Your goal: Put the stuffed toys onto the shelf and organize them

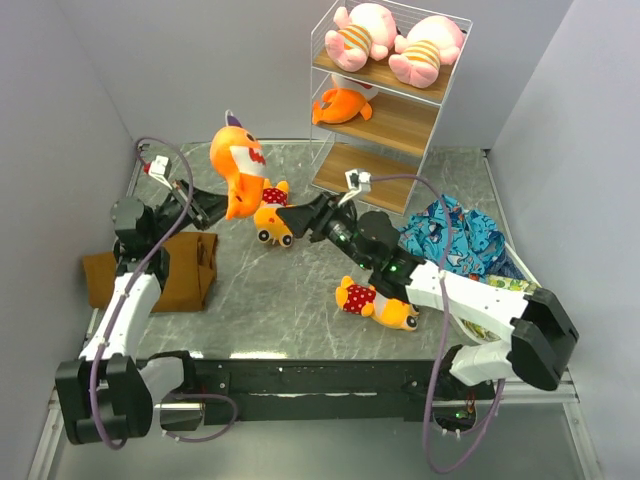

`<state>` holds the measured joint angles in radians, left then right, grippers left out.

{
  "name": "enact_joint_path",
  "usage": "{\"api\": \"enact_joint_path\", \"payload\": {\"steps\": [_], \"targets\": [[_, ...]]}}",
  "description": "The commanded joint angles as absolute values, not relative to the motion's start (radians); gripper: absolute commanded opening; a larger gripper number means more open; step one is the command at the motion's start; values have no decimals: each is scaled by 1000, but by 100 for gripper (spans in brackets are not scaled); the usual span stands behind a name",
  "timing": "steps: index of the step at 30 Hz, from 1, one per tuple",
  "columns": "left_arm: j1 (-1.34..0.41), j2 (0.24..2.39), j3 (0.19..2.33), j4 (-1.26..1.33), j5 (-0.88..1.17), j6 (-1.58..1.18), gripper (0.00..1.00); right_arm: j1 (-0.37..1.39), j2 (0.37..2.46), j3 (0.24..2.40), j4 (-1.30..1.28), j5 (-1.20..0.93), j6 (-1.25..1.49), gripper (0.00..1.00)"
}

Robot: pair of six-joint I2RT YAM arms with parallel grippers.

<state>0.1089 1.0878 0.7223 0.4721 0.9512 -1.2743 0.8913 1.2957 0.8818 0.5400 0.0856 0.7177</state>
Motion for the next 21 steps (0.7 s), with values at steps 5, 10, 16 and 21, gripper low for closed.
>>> {"api": "enact_joint_path", "payload": {"steps": [5,10,16,21], "targets": [[55,959,693,566,1028,-1296,1,943,1410,1045,580,64,888,64],[38,902,626,592,1014,-1330,1,971,1453,1087,565,51,922,62],[26,852,627,467,1032,-1252,1,994,1482,1132,563,52,876,21],[23,804,649,316,1028,-1105,39,991,1447,1049,676,49,832,0]]}}
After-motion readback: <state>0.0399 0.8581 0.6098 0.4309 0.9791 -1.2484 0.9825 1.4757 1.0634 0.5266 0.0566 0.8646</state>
